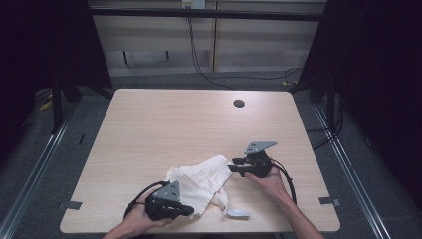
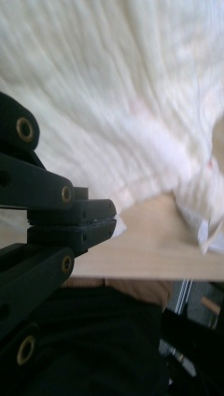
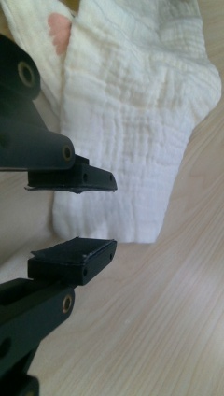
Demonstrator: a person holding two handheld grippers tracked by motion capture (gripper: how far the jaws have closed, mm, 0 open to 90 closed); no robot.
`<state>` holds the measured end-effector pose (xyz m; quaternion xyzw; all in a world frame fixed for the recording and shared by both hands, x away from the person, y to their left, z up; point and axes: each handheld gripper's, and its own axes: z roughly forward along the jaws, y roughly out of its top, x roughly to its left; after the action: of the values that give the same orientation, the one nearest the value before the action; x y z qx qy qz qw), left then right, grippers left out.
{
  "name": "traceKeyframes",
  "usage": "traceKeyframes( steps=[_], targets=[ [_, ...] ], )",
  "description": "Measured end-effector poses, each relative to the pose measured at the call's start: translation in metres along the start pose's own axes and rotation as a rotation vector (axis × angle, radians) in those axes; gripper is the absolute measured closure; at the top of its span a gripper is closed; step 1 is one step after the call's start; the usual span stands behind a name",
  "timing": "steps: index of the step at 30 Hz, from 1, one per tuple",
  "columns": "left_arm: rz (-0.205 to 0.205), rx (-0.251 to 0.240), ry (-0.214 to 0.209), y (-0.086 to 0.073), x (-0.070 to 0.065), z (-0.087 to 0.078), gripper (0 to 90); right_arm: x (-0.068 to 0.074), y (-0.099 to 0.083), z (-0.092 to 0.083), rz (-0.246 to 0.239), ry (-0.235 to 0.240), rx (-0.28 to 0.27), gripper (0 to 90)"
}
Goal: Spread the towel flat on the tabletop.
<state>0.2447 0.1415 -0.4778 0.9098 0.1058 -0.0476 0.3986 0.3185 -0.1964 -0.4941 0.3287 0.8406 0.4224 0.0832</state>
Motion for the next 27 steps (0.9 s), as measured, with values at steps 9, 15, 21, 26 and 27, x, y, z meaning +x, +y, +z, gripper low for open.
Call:
traceKeyframes(
  steps=[9,15,21,26,27],
  targets=[
    [-0.099,-0.098,0.097,-0.025,0.022,-0.043,89.6,0.006,-0.004,-0.001,-0.039,0.055,0.017,61.9],
    [-0.147,-0.149,0.122,-0.028,0.036,-0.051,89.6,0.02,-0.007,0.0,-0.113,0.124,0.063,61.7],
    [-0.184,-0.187,0.152,-0.032,0.046,-0.058,89.6,0.023,-0.011,0.005,-0.157,0.126,0.084,57.9],
    [-0.21,-0.221,0.167,-0.037,0.051,-0.067,89.6,0.031,-0.015,0.007,-0.219,0.061,0.065,62.0],
    [-0.213,-0.219,0.171,-0.038,0.052,-0.069,89.7,0.03,-0.015,0.007,-0.213,0.062,0.056,63.5]
  ],
)
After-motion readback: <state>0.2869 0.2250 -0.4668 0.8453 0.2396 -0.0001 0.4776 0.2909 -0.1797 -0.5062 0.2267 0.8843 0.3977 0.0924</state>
